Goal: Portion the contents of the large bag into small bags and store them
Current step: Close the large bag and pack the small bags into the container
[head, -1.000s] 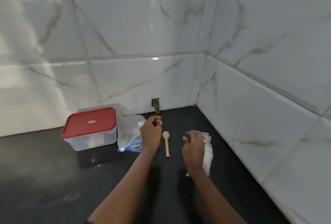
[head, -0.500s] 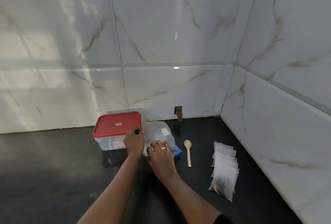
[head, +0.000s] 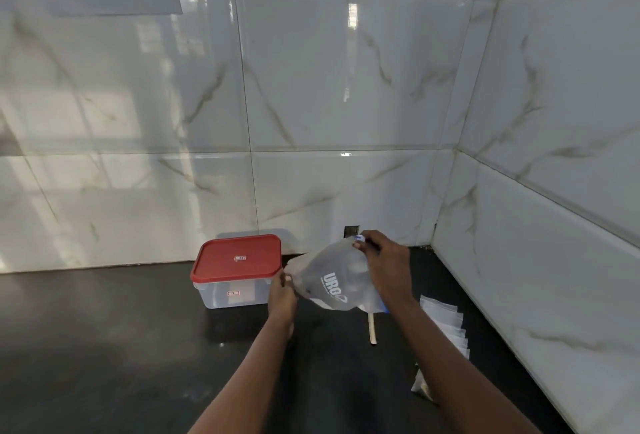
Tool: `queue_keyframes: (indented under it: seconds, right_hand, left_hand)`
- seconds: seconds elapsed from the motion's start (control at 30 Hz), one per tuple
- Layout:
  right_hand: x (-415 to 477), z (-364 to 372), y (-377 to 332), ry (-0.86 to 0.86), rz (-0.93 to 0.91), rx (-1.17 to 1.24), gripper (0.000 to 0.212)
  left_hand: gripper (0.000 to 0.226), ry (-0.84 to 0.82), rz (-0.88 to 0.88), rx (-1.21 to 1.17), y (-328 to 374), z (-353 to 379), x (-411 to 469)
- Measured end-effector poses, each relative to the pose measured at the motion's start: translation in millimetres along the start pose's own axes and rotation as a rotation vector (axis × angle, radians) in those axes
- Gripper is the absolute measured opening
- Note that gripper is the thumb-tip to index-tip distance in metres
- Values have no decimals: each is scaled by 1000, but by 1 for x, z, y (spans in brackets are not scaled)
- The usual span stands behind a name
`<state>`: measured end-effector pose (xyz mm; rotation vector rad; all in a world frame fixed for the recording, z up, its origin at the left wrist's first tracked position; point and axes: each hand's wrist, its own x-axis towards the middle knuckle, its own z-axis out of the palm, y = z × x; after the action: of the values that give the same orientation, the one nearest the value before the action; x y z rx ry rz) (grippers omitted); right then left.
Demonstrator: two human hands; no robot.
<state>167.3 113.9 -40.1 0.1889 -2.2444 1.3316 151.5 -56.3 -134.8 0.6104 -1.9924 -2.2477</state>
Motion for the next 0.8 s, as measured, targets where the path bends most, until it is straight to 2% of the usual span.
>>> queue_keyframes:
  seconds: [0.23, 0.4, 0.53, 0.67, 0.8]
  right_hand:
    - [5, -34, 4, 111, 76, 68, 13]
    - [4, -44, 4, -13, 123, 9, 17]
    - [6, -52, 10, 39, 261, 21, 21]
    - [6, -53, 16, -35, 372, 61, 15]
    - [12, -60, 13, -116, 366, 70, 13]
  left_hand:
    - [28, -66, 31, -95, 14, -2, -18]
    - [21, -3, 71, -191, 33, -9, -26]
    - [22, 115, 209, -143, 49, -11, -33]
    - [31, 66, 267, -194, 53, -11, -40]
    - [31, -25, 336, -205, 55, -18, -43]
